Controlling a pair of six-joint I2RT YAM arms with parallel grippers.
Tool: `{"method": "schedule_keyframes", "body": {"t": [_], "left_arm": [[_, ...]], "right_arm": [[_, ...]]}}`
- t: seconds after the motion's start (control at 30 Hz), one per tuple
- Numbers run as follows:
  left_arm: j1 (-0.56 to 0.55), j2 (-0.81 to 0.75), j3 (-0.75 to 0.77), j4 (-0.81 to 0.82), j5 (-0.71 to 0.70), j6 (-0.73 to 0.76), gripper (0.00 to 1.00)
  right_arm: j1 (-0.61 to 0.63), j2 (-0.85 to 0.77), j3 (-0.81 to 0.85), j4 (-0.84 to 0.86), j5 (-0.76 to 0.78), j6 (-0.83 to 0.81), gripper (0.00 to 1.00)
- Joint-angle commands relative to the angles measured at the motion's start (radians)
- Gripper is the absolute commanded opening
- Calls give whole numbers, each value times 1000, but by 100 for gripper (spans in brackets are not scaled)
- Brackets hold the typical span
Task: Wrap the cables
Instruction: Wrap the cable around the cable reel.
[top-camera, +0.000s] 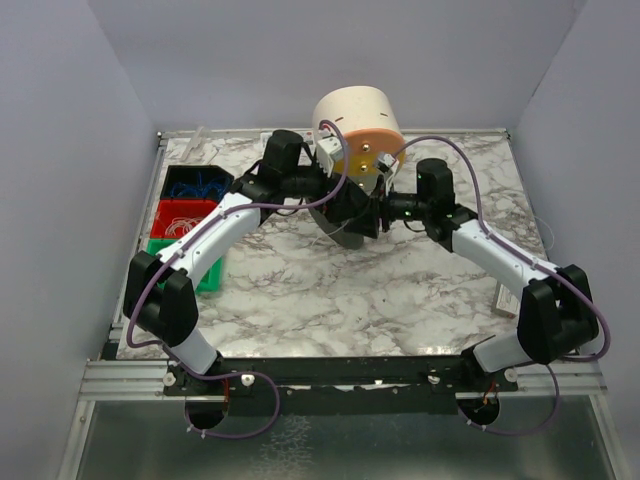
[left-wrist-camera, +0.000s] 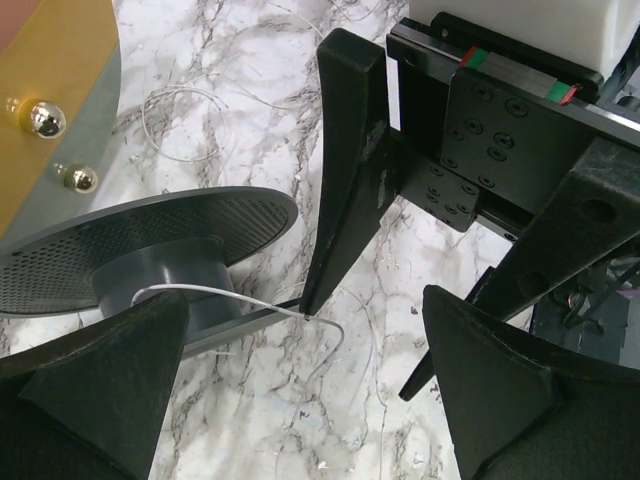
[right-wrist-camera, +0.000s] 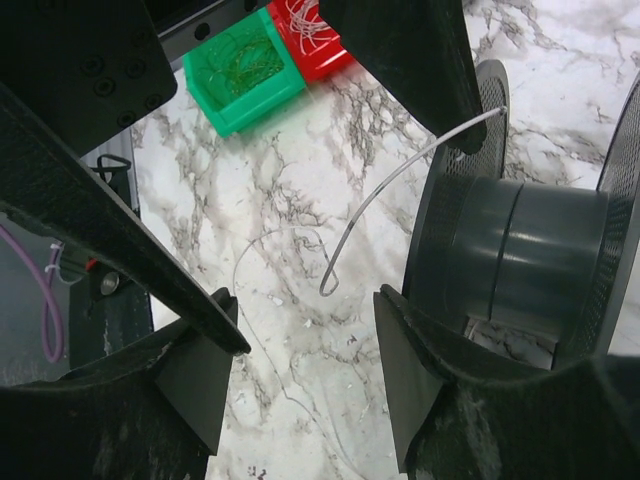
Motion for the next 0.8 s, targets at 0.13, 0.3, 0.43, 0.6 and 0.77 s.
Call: {"method": "schedule_keyframes", "body": {"t": [0.13, 0.3, 0.43, 0.6, 0.77], "left_arm": [[-15, 10, -8, -16, 79, -12, 99], [-15, 14, -9, -12, 83, -12, 99], [-15, 14, -12, -13, 92, -12, 99], [-15, 4, -12, -34, 95, 2, 99], [-15, -16, -22, -51, 105, 40, 99]], "right_arm": [[-5, 30, 63, 137, -30, 72, 56], [-5, 59, 75, 163, -26, 110, 53], [-5, 75, 88, 163, -38, 113, 28], [-27, 69, 100, 112, -4, 115, 1], [-67, 34, 82, 75, -17, 103, 1]]}}
